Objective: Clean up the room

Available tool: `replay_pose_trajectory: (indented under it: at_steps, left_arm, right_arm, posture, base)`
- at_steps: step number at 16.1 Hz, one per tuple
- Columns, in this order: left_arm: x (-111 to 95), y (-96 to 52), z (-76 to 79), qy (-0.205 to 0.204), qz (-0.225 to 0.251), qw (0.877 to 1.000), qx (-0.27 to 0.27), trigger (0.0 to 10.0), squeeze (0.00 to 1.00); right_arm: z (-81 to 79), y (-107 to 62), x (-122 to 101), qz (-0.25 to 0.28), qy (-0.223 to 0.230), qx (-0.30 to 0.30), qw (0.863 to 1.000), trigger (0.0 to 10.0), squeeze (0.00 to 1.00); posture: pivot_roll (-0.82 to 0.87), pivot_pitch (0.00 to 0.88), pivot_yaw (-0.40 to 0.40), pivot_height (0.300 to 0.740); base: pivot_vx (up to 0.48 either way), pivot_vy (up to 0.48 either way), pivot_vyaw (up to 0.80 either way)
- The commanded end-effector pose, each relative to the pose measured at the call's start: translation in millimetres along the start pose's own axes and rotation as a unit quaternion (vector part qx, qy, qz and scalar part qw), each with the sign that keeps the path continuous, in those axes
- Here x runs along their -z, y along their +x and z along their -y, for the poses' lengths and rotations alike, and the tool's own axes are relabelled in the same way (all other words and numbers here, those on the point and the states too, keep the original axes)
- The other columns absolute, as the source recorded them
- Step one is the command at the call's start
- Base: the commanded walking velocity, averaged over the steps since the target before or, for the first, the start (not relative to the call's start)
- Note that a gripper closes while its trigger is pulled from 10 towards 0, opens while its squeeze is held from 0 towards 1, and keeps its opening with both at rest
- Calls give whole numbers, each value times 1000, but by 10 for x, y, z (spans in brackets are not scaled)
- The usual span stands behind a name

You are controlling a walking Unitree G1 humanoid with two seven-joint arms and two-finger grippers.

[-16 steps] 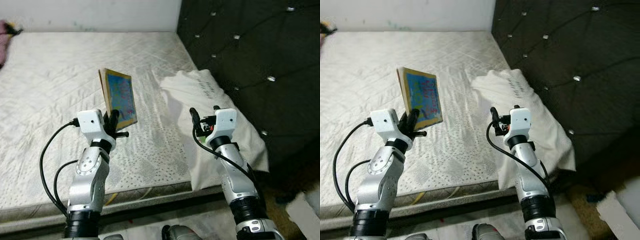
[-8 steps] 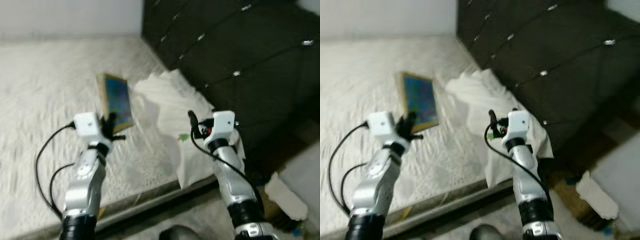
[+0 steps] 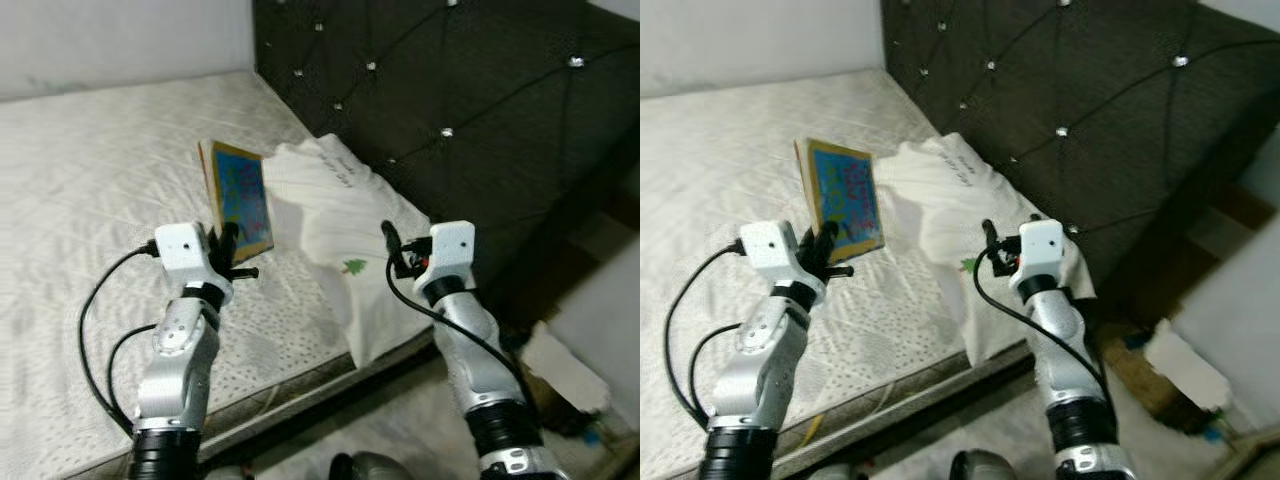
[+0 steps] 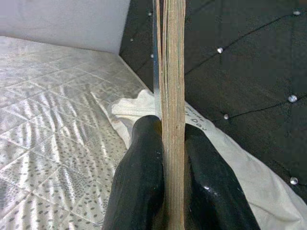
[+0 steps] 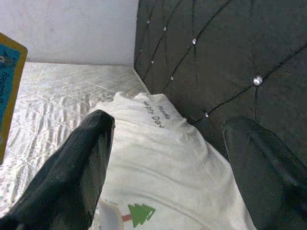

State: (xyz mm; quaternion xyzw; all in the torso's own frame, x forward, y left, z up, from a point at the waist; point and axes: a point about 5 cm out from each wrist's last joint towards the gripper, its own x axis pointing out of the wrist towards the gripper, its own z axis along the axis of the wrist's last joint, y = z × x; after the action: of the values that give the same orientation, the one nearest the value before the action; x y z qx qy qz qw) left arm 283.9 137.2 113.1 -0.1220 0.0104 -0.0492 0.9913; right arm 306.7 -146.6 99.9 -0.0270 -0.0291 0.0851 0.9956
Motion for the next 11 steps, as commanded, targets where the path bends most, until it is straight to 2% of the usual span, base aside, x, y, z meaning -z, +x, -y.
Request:
replay_pose_trajectory:
  at_steps: [1, 4, 11]
  left_arm:
    - [-109, 17, 44, 5, 26, 1000, 5, 10000, 0]
    - [-127, 17, 11, 8, 30, 999, -7, 10000, 0]
    - [-145, -3, -7, 19, 35, 999, -15, 10000, 0]
  right_arm:
    - [-6, 11, -39, 8, 0, 0, 1000, 10000, 0]
    - [-7, 12, -41, 7, 1, 0, 1000, 10000, 0]
    - [-23, 19, -48, 7, 8, -6, 1000, 10000, 0]
  posture:
    - [-3, 0, -42, 740]
    - [-1, 0, -45, 740]
    - [3, 2, -48, 740]
  base:
    - [0, 0, 0]
    - [0, 0, 800]
    - [0, 0, 0]
